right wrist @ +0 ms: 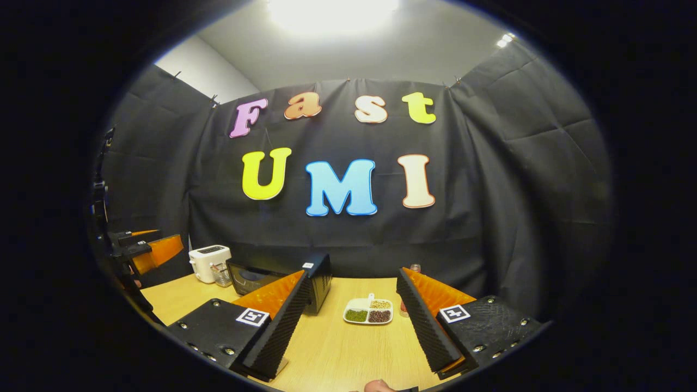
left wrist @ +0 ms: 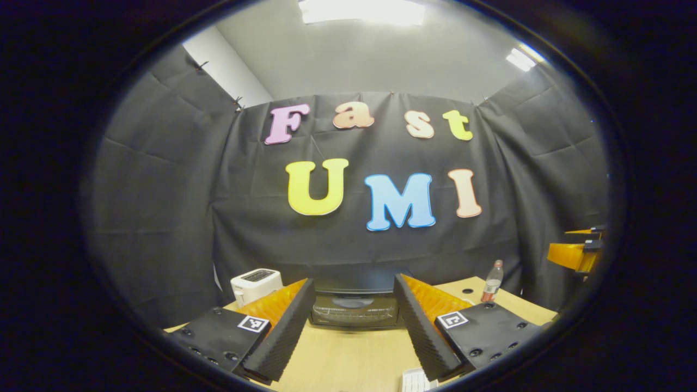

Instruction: Open the electric oven with the left hand, put the food in, and close the electric oven.

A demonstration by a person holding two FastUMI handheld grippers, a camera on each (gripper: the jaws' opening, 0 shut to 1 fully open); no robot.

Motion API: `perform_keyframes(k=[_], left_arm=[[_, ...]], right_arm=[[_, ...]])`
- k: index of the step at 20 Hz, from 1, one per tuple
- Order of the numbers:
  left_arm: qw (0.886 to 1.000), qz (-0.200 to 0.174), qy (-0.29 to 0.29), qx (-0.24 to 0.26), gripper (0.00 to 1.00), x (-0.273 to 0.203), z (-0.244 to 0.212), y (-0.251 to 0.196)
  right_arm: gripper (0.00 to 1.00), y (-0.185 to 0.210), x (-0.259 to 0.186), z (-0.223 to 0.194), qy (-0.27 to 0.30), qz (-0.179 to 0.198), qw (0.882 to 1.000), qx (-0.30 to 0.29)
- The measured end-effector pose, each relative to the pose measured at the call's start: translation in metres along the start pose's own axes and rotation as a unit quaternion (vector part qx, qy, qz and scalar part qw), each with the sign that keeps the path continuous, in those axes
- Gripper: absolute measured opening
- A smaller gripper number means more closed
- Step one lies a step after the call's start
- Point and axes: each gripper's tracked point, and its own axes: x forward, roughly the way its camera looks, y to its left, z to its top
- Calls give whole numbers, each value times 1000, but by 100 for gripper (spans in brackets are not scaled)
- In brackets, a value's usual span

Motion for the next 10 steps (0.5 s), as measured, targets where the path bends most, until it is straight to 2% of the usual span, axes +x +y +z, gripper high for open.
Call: perform_keyframes(k=[4,10], left_arm=[[1000,6,-16,5,100,-24,20,29],[1000,15,-14,2,100,-51,13,77]], right_arm=[[98,8,-13,13,-16,-9,999,-27],[98,28,-33,21,-28,-26,999,-24]])
